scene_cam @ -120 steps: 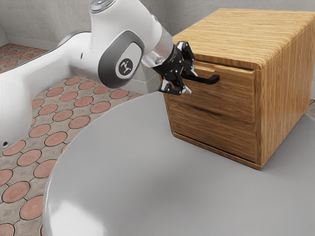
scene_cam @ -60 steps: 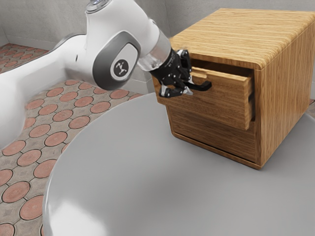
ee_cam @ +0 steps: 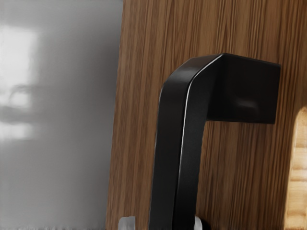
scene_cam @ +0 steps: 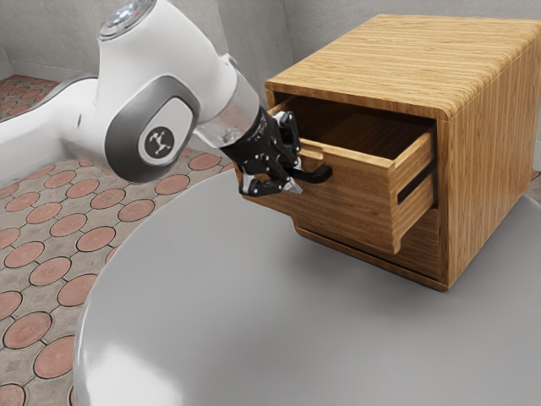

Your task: Pull the drawer handle with one arm to open the drawer

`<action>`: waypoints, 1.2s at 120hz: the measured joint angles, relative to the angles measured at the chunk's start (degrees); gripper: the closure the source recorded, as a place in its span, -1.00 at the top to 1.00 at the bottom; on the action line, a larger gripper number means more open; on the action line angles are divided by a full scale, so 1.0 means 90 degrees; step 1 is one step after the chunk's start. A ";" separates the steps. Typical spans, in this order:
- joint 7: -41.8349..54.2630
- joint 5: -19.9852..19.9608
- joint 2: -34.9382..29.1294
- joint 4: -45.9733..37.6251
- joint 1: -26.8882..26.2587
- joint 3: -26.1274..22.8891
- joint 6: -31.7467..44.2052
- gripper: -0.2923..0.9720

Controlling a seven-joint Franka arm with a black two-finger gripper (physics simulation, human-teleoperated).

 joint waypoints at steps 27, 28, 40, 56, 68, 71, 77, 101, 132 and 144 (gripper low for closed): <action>-0.0044 0.0013 -0.0322 -0.0230 -0.0103 -0.0028 0.0015 -0.68; -0.0046 0.0014 -0.0335 -0.0242 -0.0109 -0.0029 0.0016 -0.68; -0.0067 0.0010 -0.0550 -0.0492 -0.0149 -0.0020 0.0043 -0.68; -0.0089 0.0008 -0.0856 -0.0856 -0.0177 -0.0007 0.0088 -0.69; -0.0103 0.0012 -0.1123 -0.1130 -0.0191 0.0006 0.0125 -0.69; -0.0106 0.0012 -0.1177 -0.1184 -0.0191 0.0006 0.0134 -0.69; -0.0113 0.0012 -0.1293 -0.1297 -0.0189 0.0007 0.0149 -0.68; -0.0135 0.0011 -0.1722 -0.1641 -0.0140 0.0006 0.0198 -0.67; -0.0170 0.0008 -0.2134 -0.2003 -0.0122 -0.0017 0.0205 -0.71; -0.0188 0.0007 -0.2276 -0.2131 -0.0126 -0.0026 0.0204 -0.71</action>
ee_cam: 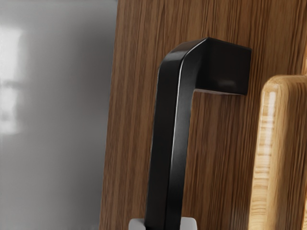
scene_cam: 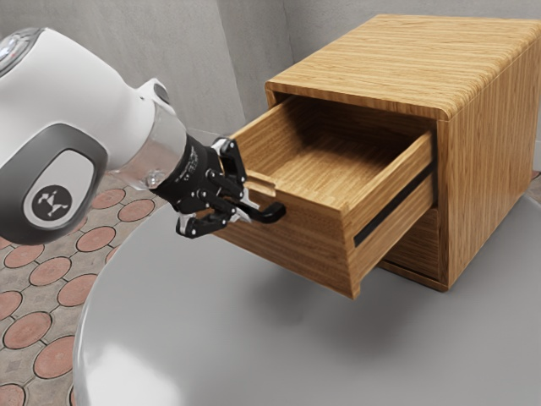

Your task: Pull the drawer handle with one arm to open the drawer

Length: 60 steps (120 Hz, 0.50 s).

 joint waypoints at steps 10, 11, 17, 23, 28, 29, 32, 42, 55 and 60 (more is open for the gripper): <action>-0.0012 0.0000 -0.0119 -0.0075 -0.0001 -0.0001 -0.0007 -0.70; -0.0014 0.0000 -0.0132 -0.0083 -0.0001 -0.0001 -0.0009 -0.71; -0.0021 0.0000 -0.0197 -0.0123 0.0000 -0.0003 -0.0016 -0.71; -0.0027 0.0000 -0.0239 -0.0156 0.0001 -0.0007 -0.0022 -0.71; -0.0031 0.0008 -0.0264 -0.0158 0.0000 -0.0013 -0.0032 -0.67; -0.0032 0.0011 -0.0267 -0.0155 -0.0004 -0.0014 -0.0034 -0.64; -0.0036 0.0019 -0.0277 -0.0146 -0.0014 -0.0018 -0.0039 -0.55; -0.0047 0.0041 -0.0449 -0.0112 -0.0029 -0.0051 -0.0100 -0.24; -0.0059 0.0069 -0.0766 0.0163 -0.0040 -0.0113 -0.0486 0.08; -0.0061 0.0078 -0.0793 0.0645 -0.0173 -0.0104 -0.0961 0.16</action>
